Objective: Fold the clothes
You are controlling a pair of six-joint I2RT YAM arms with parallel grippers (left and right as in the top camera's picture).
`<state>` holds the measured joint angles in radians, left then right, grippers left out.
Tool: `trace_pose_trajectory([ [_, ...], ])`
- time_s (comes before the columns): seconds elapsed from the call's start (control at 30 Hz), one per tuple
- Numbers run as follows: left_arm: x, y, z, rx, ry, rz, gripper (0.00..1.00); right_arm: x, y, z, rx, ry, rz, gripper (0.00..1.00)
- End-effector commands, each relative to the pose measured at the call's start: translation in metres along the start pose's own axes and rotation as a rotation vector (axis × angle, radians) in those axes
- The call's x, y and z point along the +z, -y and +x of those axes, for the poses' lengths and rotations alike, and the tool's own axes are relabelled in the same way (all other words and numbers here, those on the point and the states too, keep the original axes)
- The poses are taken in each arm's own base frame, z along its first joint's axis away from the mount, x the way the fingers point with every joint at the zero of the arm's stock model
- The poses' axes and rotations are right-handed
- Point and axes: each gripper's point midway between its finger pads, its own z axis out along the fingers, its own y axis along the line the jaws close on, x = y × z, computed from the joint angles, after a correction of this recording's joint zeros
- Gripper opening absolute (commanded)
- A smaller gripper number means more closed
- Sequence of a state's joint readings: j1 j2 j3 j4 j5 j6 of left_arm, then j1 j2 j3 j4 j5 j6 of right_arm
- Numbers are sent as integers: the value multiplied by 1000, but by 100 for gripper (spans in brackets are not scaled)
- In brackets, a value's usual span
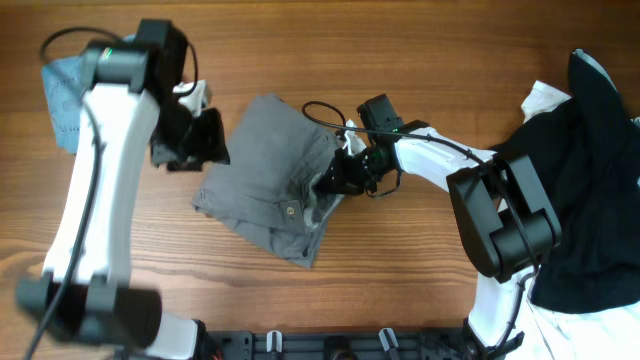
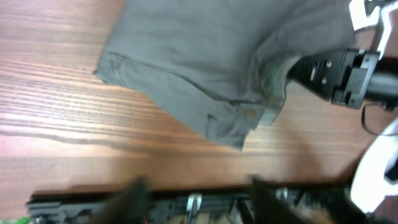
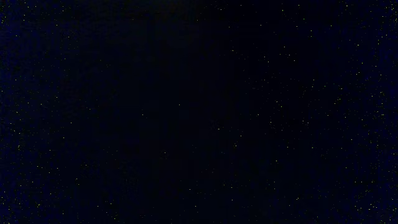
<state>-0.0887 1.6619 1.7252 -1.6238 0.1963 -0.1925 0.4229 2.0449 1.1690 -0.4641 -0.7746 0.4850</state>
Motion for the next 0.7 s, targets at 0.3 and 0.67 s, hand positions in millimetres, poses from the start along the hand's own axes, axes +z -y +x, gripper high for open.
trace_pose_trajectory([
  [0.3,195,17,43,-400,-129,418,100,12,8,7,35,-40,5,21],
  [0.67,208,-44,30,-629,-43,267,100,11,8,6,19,-36,2,22],
])
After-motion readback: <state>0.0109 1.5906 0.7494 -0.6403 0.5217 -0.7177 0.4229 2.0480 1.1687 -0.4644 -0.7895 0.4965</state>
